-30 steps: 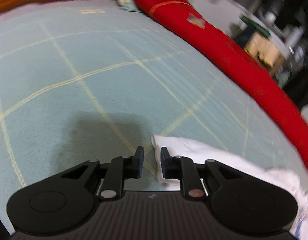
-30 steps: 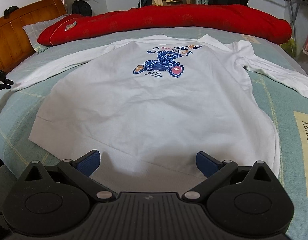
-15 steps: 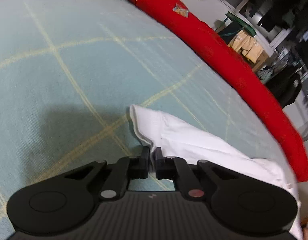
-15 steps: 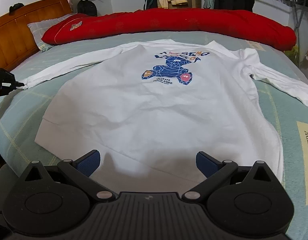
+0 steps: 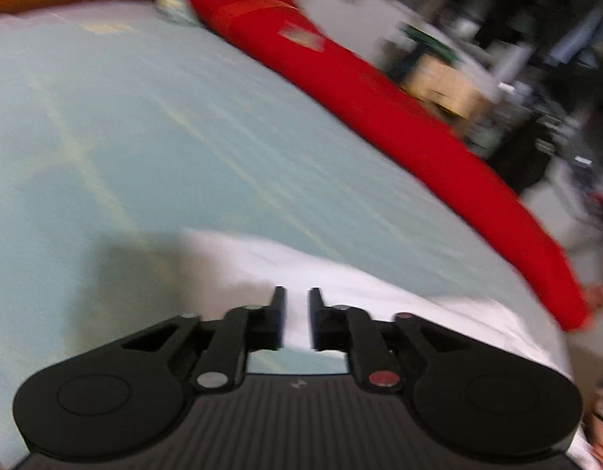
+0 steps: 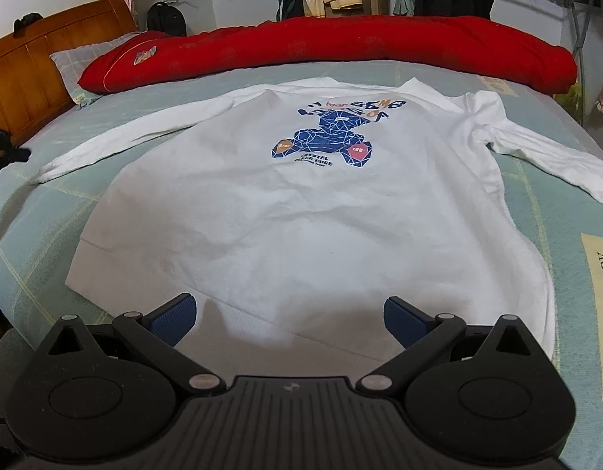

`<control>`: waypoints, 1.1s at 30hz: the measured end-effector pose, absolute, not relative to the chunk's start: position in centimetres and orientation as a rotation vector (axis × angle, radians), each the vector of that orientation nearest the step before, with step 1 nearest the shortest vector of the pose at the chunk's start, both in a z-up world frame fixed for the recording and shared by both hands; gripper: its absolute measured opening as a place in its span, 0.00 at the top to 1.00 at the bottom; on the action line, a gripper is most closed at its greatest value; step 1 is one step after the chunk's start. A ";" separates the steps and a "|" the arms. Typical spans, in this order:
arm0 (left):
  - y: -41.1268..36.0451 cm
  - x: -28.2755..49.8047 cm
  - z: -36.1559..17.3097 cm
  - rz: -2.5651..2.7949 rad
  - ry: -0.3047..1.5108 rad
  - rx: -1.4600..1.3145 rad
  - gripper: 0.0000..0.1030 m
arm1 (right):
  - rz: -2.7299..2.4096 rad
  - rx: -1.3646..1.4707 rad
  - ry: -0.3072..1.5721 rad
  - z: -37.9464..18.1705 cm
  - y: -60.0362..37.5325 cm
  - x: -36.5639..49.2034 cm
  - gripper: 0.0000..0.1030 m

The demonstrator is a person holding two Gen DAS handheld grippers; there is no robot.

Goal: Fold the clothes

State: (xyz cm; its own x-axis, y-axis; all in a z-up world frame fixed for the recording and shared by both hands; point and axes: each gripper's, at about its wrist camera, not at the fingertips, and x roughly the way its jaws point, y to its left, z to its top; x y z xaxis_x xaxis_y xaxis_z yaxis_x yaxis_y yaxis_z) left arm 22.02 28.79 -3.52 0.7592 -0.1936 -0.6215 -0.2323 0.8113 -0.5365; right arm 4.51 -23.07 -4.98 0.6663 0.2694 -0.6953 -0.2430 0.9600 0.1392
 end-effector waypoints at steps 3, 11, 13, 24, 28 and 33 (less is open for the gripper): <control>24.1 23.4 -4.1 -0.146 0.763 -0.658 0.63 | 0.295 0.042 0.778 -4.7 -23.2 4.3 0.00; 11.7 31.1 -8.3 -0.433 0.901 -0.662 0.63 | 0.269 0.071 0.767 -4.7 -25.0 3.5 0.00; 9.6 32.7 -9.6 -0.445 0.931 -0.653 0.63 | 0.261 0.081 0.770 -4.8 -25.7 3.5 0.00; 4.8 35.9 -11.3 -0.486 0.934 -0.578 0.97 | 0.236 0.138 0.783 -6.1 -28.2 4.8 0.00; 5.7 34.7 -10.1 -0.411 0.869 -0.506 0.97 | 0.243 0.141 0.779 -6.2 -28.4 5.1 0.00; 8.2 33.1 -9.0 -0.371 0.870 -0.475 0.95 | 0.238 0.145 0.775 -6.1 -28.7 5.1 0.00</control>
